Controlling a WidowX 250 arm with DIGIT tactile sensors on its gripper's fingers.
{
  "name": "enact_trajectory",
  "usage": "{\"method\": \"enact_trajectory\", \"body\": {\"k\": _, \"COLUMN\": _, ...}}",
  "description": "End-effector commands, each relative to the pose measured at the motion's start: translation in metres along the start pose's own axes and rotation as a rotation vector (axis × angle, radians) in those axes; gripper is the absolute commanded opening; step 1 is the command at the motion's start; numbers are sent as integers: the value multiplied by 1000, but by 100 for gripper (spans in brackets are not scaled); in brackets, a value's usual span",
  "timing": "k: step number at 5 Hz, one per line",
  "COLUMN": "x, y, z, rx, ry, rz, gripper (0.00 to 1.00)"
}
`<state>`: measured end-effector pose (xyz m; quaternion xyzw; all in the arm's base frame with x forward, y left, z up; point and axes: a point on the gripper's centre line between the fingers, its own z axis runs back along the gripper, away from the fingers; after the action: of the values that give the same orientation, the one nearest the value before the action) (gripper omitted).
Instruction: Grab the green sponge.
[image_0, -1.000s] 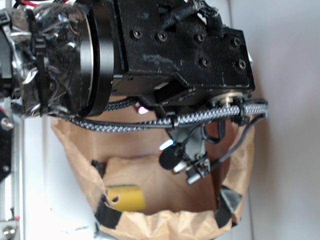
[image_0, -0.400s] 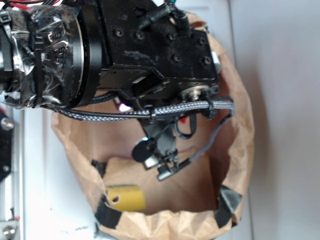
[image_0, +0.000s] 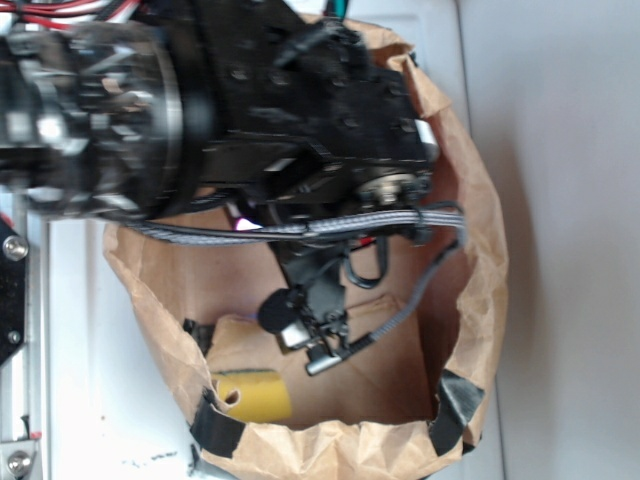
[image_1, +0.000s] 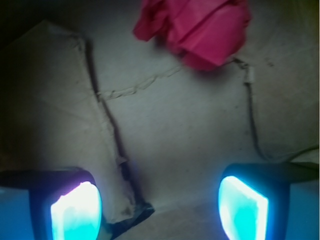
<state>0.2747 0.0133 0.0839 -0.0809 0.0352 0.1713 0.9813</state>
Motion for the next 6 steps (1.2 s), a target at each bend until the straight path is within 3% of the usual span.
{"method": "enact_trajectory", "body": {"k": 1, "x": 12, "y": 9, "z": 13, "rx": -58, "ry": 22, "rz": -37, "gripper": 100}}
{"method": "enact_trajectory", "body": {"k": 3, "x": 11, "y": 8, "z": 13, "rx": -64, "ry": 71, "rz": -87, "gripper": 100}}
{"method": "enact_trajectory", "body": {"k": 6, "x": 11, "y": 8, "z": 13, "rx": -64, "ry": 71, "rz": -87, "gripper": 100}}
